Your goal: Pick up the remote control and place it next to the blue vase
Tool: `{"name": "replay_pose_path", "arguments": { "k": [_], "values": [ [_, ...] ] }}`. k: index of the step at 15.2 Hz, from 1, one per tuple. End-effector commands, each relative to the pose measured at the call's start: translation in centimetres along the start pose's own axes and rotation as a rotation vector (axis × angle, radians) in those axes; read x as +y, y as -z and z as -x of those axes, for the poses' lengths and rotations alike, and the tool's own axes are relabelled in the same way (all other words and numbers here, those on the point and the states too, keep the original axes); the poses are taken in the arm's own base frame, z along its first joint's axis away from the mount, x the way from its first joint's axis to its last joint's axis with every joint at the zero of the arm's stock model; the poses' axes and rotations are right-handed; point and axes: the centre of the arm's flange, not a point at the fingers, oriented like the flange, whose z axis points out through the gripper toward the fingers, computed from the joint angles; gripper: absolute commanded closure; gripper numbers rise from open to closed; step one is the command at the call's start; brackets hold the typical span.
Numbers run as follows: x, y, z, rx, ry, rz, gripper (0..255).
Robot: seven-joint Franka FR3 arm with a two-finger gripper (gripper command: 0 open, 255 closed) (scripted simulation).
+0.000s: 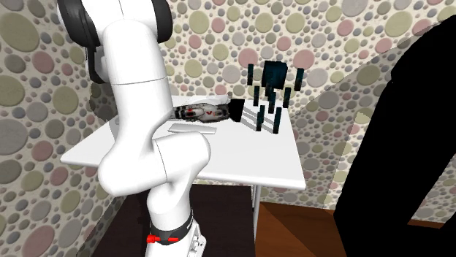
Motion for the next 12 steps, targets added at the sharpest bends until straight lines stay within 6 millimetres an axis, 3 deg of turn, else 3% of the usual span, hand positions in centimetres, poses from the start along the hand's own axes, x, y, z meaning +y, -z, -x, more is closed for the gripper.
{"name": "replay_pose_path", "arguments": {
  "k": [1, 4, 12],
  "values": [
    [0.0, 1.3, 0.0, 0.000, 0.000, 0.000, 0],
    [0.0, 5.0, 0.0, 0.000, 0.000, 0.000, 0],
    [0.0, 5.0, 0.0, 0.000, 0.000, 0.000, 0]
  ]
}}
